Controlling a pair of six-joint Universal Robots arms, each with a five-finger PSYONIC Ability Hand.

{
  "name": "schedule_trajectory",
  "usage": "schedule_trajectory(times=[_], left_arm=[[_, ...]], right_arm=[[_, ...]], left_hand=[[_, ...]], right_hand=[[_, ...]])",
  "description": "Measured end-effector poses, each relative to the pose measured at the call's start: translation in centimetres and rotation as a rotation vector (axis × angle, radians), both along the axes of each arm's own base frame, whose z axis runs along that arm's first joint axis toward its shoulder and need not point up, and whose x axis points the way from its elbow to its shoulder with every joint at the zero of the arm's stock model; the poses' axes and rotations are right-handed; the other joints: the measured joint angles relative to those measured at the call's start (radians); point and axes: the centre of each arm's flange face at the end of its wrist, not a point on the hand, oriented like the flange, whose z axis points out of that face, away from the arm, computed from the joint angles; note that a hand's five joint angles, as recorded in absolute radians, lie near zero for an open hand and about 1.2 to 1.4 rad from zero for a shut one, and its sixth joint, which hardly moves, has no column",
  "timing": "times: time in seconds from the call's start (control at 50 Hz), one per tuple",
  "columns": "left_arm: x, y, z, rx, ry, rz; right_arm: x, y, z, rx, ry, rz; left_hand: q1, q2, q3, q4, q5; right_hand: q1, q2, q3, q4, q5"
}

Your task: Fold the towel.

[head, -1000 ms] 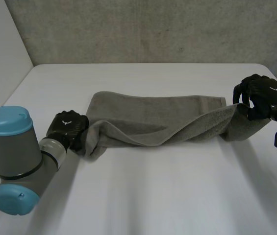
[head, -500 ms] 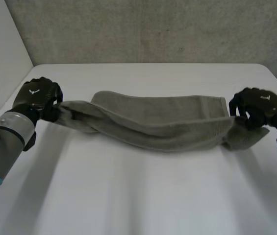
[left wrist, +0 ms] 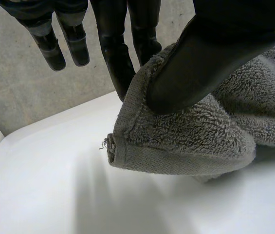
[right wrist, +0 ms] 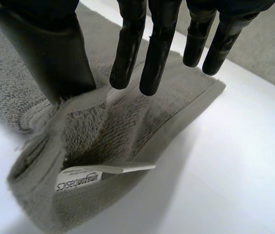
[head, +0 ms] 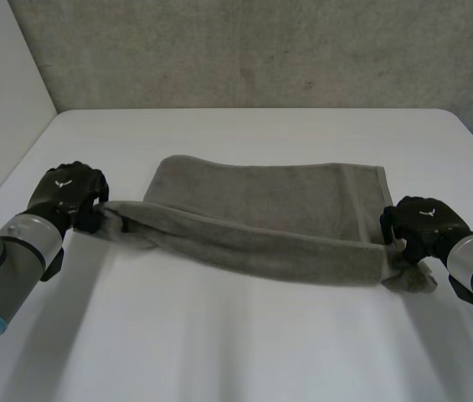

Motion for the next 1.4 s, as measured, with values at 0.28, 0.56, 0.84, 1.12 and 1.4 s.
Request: schedule_trajectory(times=[0.28,0.56,0.84,1.12,1.4], left_arm=[[0.1,-0.2,-0.1,0.002,-0.001,0.006],[0.9,-0.8,0.1,-0.007,0.001,0.03],[0.8,-0.1,0.6,-0.011,0.002,0.023],[-0.7,-0.8,0.7,-0.031,-0.013,-0.054],[-4.4,-11.3,5.9,-0.385,-0.177,-0.064]], right_arm=[[-0.4,2.2,-0.3,0.158,0.041,0.025],[-0.5,3.0,-0.7,0.177,0.118,0.07],[-2.0,0.8,4.3,-0.032,0.075,0.063],[0.0,-0.1,2.9,0.016,0.143,0.206],[4.8,-9.8,14.9,-0.565,0.023,0.178]], left_hand=[[0.0,0.0,0.0,0.0,0.0],[0.0,0.0,0.0,0.0,0.0],[0.0,0.0,0.0,0.0,0.0],[0.0,0.0,0.0,0.0,0.0],[0.002,0.003,0.0,0.0,0.004]], right_hand=[[0.007,0.0,0.0,0.0,0.017],[0.102,0.081,0.0,0.0,0.106],[0.497,0.453,0.0,0.0,0.514],[0.497,0.453,0.0,0.0,0.514],[0.497,0.453,0.0,0.0,0.514]])
